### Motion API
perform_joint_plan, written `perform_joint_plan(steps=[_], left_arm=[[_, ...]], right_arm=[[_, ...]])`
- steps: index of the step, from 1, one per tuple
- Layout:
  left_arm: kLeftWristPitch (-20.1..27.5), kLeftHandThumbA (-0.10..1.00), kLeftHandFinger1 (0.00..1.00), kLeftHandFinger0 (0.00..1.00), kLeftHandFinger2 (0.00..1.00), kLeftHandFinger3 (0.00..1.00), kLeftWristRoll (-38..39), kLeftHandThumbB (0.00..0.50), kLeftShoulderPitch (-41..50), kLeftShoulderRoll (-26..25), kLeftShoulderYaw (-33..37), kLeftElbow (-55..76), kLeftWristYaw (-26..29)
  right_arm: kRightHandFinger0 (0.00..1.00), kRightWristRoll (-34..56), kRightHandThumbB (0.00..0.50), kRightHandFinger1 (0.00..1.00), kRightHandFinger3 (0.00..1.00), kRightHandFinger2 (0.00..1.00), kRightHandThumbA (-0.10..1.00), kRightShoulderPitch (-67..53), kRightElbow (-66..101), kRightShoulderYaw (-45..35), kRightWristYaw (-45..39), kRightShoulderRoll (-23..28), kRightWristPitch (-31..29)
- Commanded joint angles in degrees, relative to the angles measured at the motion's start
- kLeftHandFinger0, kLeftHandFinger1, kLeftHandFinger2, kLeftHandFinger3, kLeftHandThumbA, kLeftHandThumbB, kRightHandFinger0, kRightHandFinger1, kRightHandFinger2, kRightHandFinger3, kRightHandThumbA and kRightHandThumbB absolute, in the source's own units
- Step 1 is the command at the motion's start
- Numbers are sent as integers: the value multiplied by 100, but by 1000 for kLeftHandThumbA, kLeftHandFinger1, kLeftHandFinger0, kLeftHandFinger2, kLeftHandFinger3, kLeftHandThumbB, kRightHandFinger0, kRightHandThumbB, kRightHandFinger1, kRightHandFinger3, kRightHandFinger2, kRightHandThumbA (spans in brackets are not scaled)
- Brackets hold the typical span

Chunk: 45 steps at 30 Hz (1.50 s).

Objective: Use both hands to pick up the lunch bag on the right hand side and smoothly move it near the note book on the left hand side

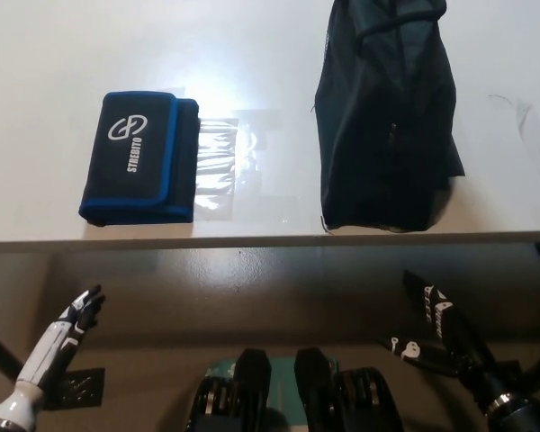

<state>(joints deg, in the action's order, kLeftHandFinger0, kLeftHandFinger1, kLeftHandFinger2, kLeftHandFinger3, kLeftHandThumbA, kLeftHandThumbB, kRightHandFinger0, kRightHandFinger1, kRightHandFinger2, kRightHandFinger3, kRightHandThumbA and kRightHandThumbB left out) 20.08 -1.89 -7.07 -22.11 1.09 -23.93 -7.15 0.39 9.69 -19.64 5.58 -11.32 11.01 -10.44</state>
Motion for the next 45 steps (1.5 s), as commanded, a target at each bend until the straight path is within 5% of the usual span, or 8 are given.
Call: perform_joint_plan(steps=[1,12,22,27,31,35,42,45], left_arm=[[515,1000,1000,1000,1000,1000,-15,367,-116,-216,19,299,-233],[665,1000,1000,924,1000,1000,-99,237,197,-108,-53,1592,-135],[486,1000,783,780,813,1000,223,274,113,208,-31,2744,-158],[286,1000,924,875,1000,1000,161,285,-87,405,10,3351,-139],[29,1000,1000,1000,1000,1000,187,255,-288,468,89,3588,-217],[-242,1000,1000,1000,1000,1000,225,284,-597,553,182,3616,-270],[-1230,1000,1000,1000,1000,1000,573,426,-1370,917,281,3510,-322],[-1558,1000,1000,1000,1000,1000,737,428,-1611,1030,314,3464,-398]], right_arm=[[1000,52,247,1000,1000,1000,1000,60,563,5,-222,171,-503],[937,152,297,963,1000,1000,1000,-134,1331,-254,14,91,-780],[849,337,242,856,1000,950,1000,-218,2121,-729,316,-172,-1031],[938,241,221,960,1000,1000,1000,-203,2352,-930,468,-251,-997],[1000,268,180,1000,1000,1000,999,-140,2419,-1076,559,-328,-1064],[1000,364,177,1000,1000,1000,1000,0,2419,-1184,582,-332,-1054],[1000,1131,304,1000,1000,1000,1000,240,2493,-1356,404,-251,-601],[1000,1447,338,1000,1000,1000,1000,371,2433,-1388,311,-220,-444]])
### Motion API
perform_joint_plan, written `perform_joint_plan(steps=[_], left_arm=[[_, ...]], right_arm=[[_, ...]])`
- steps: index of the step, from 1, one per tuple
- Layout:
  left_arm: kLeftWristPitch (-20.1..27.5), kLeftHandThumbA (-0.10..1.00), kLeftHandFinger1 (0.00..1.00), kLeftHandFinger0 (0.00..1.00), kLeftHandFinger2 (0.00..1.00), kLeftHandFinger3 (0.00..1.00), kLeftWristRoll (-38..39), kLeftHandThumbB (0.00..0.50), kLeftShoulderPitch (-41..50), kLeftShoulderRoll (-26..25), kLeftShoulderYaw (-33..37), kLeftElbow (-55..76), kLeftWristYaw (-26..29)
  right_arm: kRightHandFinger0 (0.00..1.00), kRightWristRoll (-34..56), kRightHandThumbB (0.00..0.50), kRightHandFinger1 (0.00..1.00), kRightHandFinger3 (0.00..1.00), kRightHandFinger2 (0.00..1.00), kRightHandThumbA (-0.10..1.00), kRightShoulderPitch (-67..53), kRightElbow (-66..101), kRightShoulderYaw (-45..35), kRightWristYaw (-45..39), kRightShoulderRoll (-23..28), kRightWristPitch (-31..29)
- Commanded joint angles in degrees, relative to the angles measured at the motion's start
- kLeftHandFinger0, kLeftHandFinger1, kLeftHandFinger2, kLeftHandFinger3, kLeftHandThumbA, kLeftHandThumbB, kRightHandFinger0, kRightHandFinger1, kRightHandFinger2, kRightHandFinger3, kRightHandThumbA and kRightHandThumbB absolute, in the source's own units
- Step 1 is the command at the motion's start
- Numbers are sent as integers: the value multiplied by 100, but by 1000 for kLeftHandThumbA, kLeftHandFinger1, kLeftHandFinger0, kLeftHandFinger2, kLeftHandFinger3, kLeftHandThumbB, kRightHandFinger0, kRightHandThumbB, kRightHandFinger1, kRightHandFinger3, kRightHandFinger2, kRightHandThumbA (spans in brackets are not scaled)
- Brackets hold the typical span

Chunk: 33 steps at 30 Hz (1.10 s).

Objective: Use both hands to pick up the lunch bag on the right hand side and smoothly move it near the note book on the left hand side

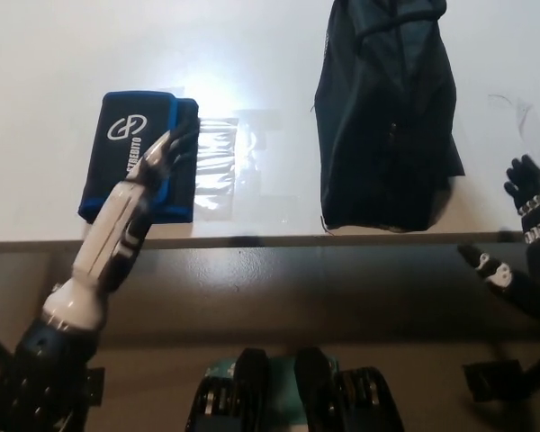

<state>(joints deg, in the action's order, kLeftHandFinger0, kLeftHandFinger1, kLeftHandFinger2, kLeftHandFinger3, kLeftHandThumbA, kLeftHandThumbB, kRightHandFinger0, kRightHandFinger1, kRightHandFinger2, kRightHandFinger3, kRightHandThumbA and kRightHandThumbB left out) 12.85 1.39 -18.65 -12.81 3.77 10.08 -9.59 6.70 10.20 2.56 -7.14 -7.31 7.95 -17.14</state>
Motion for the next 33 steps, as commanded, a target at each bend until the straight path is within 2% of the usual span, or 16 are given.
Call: perform_joint_plan(steps=[1,2,6,7,10,17,19,23,28,33], left_arm=[[-871,1000,1000,1000,1000,1000,437,426,-515,120,55,26,-182],[-976,1000,1000,1000,1000,1000,515,434,-649,168,71,-66,-226],[-1216,1000,1000,1000,1000,1000,705,456,-978,272,93,-344,-336],[-1223,1000,1000,1000,1000,1000,743,443,-1074,296,96,-445,-366],[-1380,1000,1000,1000,1000,1000,847,437,-1344,342,110,-730,-454],[-1400,1000,1000,1000,1000,1000,878,421,-1775,488,147,-1356,-562],[-1411,1000,1000,1000,1000,1000,941,421,-1856,545,144,-1461,-623],[-1375,1000,1000,1000,1000,1000,1033,407,-2010,696,95,-1683,-667],[-1467,1000,1000,1000,1000,1000,993,410,-2154,820,33,-1857,-588],[-1502,1000,1000,1000,1000,1000,901,446,-2358,923,5,-2093,-499]], right_arm=[[1000,891,340,1000,1000,1000,1000,352,198,-122,-113,99,276],[1000,1033,326,1000,1000,1000,1000,438,95,-140,-172,132,309],[1000,1183,334,1000,1000,1000,1000,665,-111,-197,-194,170,387],[1000,1309,327,1000,1000,1000,1000,735,-182,-227,-222,177,428],[1000,1393,347,1000,1000,1000,1000,974,-435,-303,-194,202,482],[1000,1509,343,1000,1000,1000,1000,1328,-826,-388,-260,290,504],[1000,1487,366,1000,1000,1000,1000,1401,-830,-384,-214,288,557],[1000,1623,351,1000,1000,1000,1000,1488,-846,-385,-270,300,632],[1000,1736,352,1000,1000,1000,1000,1621,-903,-398,-275,283,691],[1000,1934,362,1000,1000,1000,1000,1776,-963,-426,-344,263,724]])
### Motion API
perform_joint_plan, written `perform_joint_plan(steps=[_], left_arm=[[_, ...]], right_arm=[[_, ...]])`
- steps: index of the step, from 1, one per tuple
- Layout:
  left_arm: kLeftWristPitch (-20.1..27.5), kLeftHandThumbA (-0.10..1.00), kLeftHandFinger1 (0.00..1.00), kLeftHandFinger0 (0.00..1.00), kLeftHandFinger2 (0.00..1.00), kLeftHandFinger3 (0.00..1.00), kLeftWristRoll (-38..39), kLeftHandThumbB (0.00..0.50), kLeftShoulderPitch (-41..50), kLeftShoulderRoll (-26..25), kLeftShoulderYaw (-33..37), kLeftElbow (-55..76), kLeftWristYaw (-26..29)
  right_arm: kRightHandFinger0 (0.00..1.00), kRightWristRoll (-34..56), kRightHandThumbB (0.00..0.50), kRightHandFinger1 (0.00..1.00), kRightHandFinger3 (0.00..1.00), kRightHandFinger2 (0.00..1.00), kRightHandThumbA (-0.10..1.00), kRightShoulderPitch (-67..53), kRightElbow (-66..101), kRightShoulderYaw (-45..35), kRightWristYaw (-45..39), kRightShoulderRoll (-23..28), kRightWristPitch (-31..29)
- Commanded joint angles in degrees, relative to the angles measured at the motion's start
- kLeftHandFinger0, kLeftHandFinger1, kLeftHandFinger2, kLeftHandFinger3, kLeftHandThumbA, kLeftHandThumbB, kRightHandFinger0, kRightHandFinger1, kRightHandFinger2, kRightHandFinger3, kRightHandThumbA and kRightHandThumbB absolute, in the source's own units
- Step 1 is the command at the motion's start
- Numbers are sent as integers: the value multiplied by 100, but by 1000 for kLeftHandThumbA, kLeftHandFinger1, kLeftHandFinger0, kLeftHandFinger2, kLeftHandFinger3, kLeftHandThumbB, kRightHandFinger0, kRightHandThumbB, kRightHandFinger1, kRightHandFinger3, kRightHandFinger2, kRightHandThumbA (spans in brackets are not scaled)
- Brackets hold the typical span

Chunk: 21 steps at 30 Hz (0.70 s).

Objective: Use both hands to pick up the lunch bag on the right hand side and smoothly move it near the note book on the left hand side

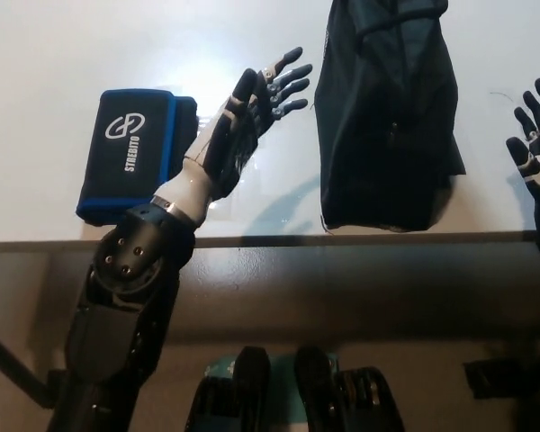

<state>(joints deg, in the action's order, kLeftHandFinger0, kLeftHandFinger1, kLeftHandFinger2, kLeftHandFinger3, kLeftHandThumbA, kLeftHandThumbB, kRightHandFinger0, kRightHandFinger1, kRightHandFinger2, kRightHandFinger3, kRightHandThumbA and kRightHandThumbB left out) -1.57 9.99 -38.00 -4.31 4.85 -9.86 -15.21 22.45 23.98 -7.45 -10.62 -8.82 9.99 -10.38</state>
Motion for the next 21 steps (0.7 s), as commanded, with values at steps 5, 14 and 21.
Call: perform_joint_plan(steps=[5,14,21], left_arm=[[-27,1000,1000,1000,1000,1000,30,462,-656,101,-132,-504,43],[60,1000,1000,1000,1000,1000,337,460,-1319,305,-600,-1626,107],[-72,1000,1000,1000,1000,1000,590,407,-1620,504,-920,-1995,83]], right_arm=[[1000,840,368,1000,1000,1000,1000,622,-281,-124,-470,41,280],[1000,877,369,1000,1000,1000,1000,1157,-1143,-139,-601,-1,254],[1000,967,365,1000,1000,1000,1000,1336,-1289,-158,-624,-71,254]])
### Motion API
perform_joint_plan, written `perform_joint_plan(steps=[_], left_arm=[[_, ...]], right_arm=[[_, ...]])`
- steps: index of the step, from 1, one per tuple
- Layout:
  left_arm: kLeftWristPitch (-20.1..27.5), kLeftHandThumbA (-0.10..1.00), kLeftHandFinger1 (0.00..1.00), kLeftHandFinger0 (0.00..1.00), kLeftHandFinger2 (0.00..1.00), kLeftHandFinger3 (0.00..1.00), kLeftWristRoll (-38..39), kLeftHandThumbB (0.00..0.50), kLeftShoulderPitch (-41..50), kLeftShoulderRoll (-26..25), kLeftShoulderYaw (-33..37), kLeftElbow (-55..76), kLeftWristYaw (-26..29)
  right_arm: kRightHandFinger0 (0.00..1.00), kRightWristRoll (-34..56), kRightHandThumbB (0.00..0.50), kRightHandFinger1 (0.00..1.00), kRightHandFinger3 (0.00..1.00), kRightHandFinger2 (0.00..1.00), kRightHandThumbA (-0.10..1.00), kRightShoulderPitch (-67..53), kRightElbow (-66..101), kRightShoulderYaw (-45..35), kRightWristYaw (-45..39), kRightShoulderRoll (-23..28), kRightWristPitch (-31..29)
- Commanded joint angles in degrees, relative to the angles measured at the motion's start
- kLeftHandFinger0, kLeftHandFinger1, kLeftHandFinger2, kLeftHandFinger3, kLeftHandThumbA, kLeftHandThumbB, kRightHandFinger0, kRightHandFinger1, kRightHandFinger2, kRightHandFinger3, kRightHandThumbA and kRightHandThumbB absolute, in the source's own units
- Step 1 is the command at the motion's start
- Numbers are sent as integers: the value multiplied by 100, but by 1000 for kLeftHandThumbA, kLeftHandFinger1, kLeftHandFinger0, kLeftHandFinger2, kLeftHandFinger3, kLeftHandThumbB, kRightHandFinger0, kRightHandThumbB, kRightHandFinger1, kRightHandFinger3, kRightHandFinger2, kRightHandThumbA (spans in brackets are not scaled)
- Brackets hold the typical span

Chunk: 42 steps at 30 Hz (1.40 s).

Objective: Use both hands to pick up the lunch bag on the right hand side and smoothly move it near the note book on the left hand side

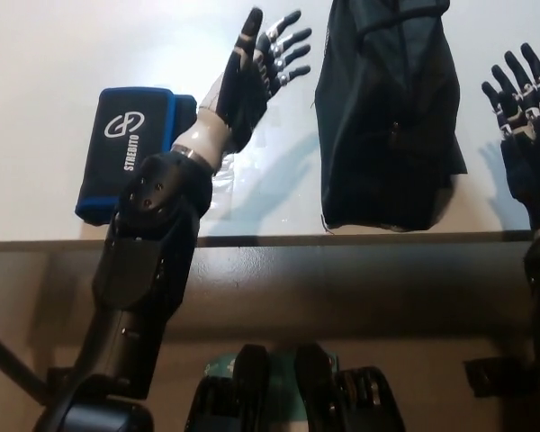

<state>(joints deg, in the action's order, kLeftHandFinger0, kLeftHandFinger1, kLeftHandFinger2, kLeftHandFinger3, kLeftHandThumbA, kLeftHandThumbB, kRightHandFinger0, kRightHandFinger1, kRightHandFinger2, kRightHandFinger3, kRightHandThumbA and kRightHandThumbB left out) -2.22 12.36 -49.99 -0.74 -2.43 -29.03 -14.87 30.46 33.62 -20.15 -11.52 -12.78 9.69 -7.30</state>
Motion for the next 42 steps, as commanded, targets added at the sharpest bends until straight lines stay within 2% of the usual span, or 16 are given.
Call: perform_joint_plan(steps=[1,12,14,21,24,31,34,37,42], left_arm=[[-13,1000,1000,1000,1000,1000,436,404,-459,199,-256,-149,18],[-57,1000,1000,1000,1000,1000,705,414,-951,596,-511,-1085,-159],[51,1000,1000,1000,1000,1000,703,420,-1056,650,-550,-1421,-105],[365,1000,1000,1000,1000,1000,590,403,-1262,692,-562,-2107,-83],[640,1000,1000,1000,1000,1000,449,387,-1313,643,-485,-2407,-79],[1066,1000,1000,1000,1000,1000,89,408,-1343,519,-303,-2865,172],[1161,1000,1000,1000,1000,1000,99,432,-1276,540,-312,-2900,201],[1308,1000,1000,1000,1000,1000,26,416,-1216,534,-280,-2848,239],[1268,1000,1000,1000,1000,1000,-60,428,-1126,433,-179,-2675,109]], right_arm=[[1000,169,364,1000,1000,1000,1000,380,-20,-67,-228,-48,-48],[1000,154,357,1000,1000,1000,1000,523,-107,-65,-226,-165,-25],[1000,199,359,1000,1000,1000,1000,551,-120,-76,-224,-201,17],[1000,139,360,1000,1000,1000,1000,648,-194,-63,-217,-256,-19],[1000,110,354,1000,1000,1000,1000,687,-277,-65,-207,-278,-34],[1000,-184,341,1000,1000,1000,1000,889,-646,72,-136,-389,-187],[1000,-285,336,1000,1000,1000,1000,1007,-875,181,-185,-487,-228],[1000,-335,320,1000,1000,1000,1000,1129,-1056,283,-290,-596,-268],[1000,-334,313,1000,1000,1000,1000,1291,-1275,334,-303,-789,-273]])
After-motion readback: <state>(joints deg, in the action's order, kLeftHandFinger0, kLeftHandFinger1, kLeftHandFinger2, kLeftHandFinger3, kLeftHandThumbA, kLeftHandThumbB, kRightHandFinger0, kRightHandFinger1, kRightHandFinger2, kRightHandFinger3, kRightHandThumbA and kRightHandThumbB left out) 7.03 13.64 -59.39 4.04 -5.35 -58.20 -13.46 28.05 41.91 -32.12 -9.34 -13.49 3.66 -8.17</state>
